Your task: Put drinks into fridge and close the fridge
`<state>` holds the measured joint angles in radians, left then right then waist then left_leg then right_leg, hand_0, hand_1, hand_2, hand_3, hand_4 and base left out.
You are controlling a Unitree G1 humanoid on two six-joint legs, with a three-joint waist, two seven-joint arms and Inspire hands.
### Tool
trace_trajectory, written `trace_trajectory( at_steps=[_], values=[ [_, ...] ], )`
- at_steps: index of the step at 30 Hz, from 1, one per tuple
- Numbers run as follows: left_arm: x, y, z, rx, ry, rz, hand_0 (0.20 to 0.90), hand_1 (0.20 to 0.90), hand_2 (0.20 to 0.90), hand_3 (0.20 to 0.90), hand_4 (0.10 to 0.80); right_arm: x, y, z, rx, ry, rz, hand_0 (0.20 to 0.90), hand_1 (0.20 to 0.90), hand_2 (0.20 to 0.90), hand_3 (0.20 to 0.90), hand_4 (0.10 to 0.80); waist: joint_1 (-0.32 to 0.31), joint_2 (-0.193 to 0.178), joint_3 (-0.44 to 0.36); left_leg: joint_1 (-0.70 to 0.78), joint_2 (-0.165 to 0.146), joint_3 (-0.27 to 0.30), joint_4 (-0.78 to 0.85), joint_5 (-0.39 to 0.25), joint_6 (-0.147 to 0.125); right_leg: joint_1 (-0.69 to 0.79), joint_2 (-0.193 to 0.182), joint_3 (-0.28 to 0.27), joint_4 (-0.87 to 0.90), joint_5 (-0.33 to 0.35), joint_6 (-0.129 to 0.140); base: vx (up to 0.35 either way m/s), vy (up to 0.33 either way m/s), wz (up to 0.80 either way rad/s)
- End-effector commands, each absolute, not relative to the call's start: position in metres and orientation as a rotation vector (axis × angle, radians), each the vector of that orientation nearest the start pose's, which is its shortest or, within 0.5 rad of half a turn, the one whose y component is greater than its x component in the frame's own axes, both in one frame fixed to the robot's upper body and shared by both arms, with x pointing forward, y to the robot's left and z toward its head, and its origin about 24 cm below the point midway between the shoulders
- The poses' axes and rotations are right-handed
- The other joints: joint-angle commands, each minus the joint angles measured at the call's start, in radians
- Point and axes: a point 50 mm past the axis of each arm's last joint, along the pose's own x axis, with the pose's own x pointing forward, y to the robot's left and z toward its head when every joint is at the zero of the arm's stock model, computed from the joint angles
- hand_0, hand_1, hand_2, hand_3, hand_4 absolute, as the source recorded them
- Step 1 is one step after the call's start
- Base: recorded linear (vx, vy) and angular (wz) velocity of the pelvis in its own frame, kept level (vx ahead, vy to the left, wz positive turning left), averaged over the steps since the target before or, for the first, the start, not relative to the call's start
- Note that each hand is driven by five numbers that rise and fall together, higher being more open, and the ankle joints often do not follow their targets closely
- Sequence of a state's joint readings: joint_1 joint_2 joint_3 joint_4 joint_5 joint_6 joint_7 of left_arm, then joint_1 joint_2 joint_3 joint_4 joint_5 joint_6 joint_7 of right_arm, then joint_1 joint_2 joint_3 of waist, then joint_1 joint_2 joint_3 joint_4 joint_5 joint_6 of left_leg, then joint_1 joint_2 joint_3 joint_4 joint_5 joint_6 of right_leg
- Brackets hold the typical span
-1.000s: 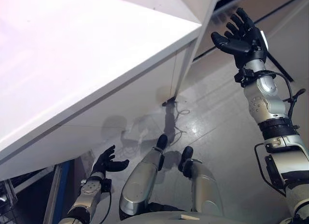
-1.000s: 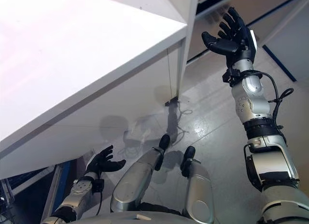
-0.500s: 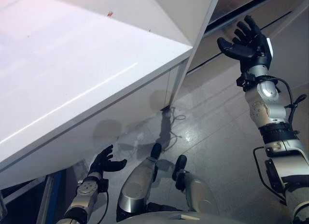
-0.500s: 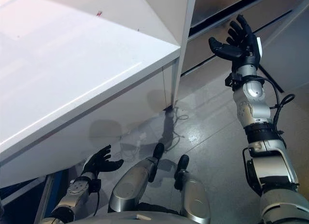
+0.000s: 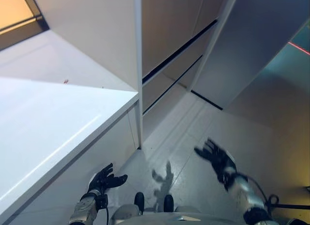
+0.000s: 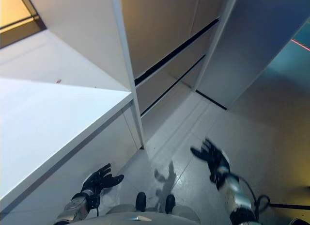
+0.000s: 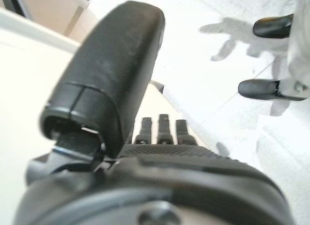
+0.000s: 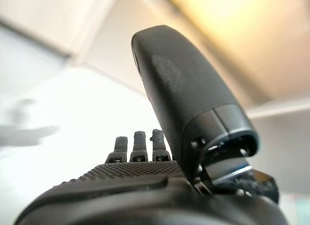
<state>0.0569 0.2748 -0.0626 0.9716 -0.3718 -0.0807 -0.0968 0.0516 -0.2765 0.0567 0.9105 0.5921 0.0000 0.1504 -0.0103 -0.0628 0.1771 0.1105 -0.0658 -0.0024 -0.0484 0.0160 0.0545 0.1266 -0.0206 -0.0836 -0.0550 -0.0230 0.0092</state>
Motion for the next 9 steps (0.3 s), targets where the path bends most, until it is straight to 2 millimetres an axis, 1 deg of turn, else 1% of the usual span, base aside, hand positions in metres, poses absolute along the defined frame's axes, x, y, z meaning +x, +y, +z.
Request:
trace_trajectory(
  at_steps=[1,4,5,6,7,9],
  values=[
    [0.109,0.242,-0.145,-0.097,0.999,0.141,0.900,0.900,0.900,0.900,0.800,0.151,-0.242,-0.127,0.310,0.833,-0.134,0.900,0.900,0.900,0.900,0.800,0.010,0.035,-0.068,-0.036,0.011,0.066,0.035,-0.076,-0.020,-0.084,0.017,-0.029,0.063,0.002,0.038,-0.013,0.008,0.05],
    [0.105,0.238,-0.150,-0.124,1.033,0.142,0.900,0.900,0.900,0.900,0.800,0.119,-0.245,-0.145,0.307,0.990,-0.189,0.900,0.900,0.900,0.900,0.800,0.008,0.046,-0.073,-0.029,0.007,0.057,0.041,-0.081,-0.020,-0.070,0.018,-0.039,0.062,-0.008,0.032,-0.018,0.012,0.05],
    [0.103,0.237,-0.151,-0.127,1.039,0.143,0.900,0.900,0.900,0.900,0.800,0.114,-0.244,-0.147,0.304,1.015,-0.192,0.900,0.900,0.900,0.900,0.800,0.008,0.048,-0.074,-0.028,0.006,0.055,0.042,-0.082,-0.020,-0.068,0.018,-0.039,0.063,-0.009,0.031,-0.027,0.022,0.04],
    [0.100,0.235,-0.153,-0.142,1.048,0.148,0.900,0.900,0.900,0.900,0.800,0.102,-0.242,-0.152,0.292,1.069,-0.191,0.900,0.900,0.900,0.900,0.800,0.006,0.053,-0.075,-0.026,0.005,0.051,0.042,-0.081,-0.019,-0.064,0.018,-0.042,0.064,-0.013,0.028,-0.021,0.017,0.04],
    [0.100,0.234,-0.153,-0.142,1.048,0.148,0.900,0.900,0.900,0.900,0.800,0.102,-0.242,-0.152,0.291,1.069,-0.191,0.900,0.900,0.900,0.900,0.800,0.006,0.053,-0.075,-0.026,0.005,0.051,0.042,-0.081,-0.019,-0.064,0.018,-0.043,0.064,-0.013,0.028,-0.025,0.026,0.04],
    [0.096,0.232,-0.155,-0.150,1.058,0.154,0.900,0.900,0.900,0.900,0.800,0.090,-0.240,-0.157,0.280,1.128,-0.184,0.900,0.900,0.900,0.900,0.800,0.007,0.059,-0.077,-0.025,0.003,0.043,0.045,-0.083,-0.019,-0.060,0.016,-0.045,0.066,-0.020,0.026,0.000,0.000,0.00]
  ],
)
